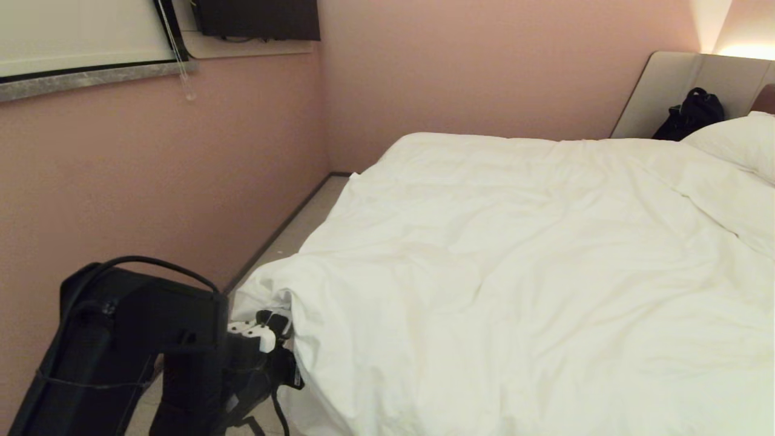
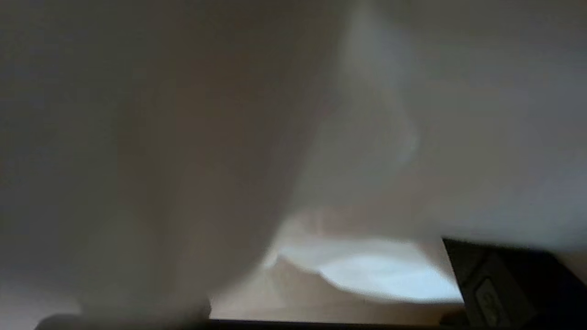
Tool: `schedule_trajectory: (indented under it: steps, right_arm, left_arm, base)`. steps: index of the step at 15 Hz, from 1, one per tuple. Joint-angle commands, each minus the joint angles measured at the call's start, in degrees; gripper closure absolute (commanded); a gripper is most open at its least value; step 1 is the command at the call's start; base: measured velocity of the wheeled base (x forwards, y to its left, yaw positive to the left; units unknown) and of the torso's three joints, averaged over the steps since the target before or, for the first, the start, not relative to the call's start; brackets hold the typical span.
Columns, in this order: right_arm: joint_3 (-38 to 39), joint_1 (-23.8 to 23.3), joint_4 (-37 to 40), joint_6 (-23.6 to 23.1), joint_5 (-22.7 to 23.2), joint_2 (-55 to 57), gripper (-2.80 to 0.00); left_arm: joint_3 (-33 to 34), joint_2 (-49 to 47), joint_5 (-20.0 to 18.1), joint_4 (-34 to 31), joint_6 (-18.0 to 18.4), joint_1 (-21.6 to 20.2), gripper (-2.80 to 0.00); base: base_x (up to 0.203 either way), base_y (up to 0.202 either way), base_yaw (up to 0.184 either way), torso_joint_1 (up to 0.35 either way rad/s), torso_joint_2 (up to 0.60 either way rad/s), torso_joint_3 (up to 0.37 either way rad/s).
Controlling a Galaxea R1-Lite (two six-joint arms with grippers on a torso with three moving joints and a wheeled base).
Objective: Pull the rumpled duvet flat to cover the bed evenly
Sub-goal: Flatten the corners of the folded blanket
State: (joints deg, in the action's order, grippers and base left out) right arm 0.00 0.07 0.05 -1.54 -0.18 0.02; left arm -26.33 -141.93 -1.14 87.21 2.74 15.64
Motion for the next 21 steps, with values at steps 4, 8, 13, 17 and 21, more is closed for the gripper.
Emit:
schedule_trajectory:
  steps: [4, 8, 13, 17, 21]
  right_arm:
    - [0.0, 0.0, 0.0, 0.0, 0.0, 0.0, 0.00]
    - [0.0, 0.0, 0.0, 0.0, 0.0, 0.1, 0.00]
    - [0.0, 0.0, 0.0, 0.0, 0.0, 0.0, 0.00]
    - [0.0, 0.0, 0.0, 0.0, 0.0, 0.1, 0.00]
    - [0.0, 0.0, 0.0, 0.0, 0.0, 0.1, 0.00]
  left_arm:
    - [-2.5, -2.6, 2.5, 1.3, 0.5, 1.1, -2.80]
    - [-2.9, -2.7, 2.5, 0.6, 0.6, 1.2, -2.80]
    - [-2.8, -3.0, 2.5, 0.5, 2.1, 1.4, 0.00]
    - [-2.9, -3.0, 2.5, 1.9, 2.1, 1.4, 0.00]
    - [-2.8, -3.0, 2.5, 2.3, 2.1, 1.3, 0.00]
  base:
    - [0.000, 0.000, 0.000, 0.000, 0.00, 0.000]
    - [0.000, 0.000, 0.000, 0.000, 0.00, 0.000]
    - [0.000, 0.000, 0.000, 0.000, 0.00, 0.000]
    - [0.000, 0.000, 0.000, 0.000, 0.00, 0.000]
    - [0.000, 0.000, 0.000, 0.000, 0.00, 0.000]
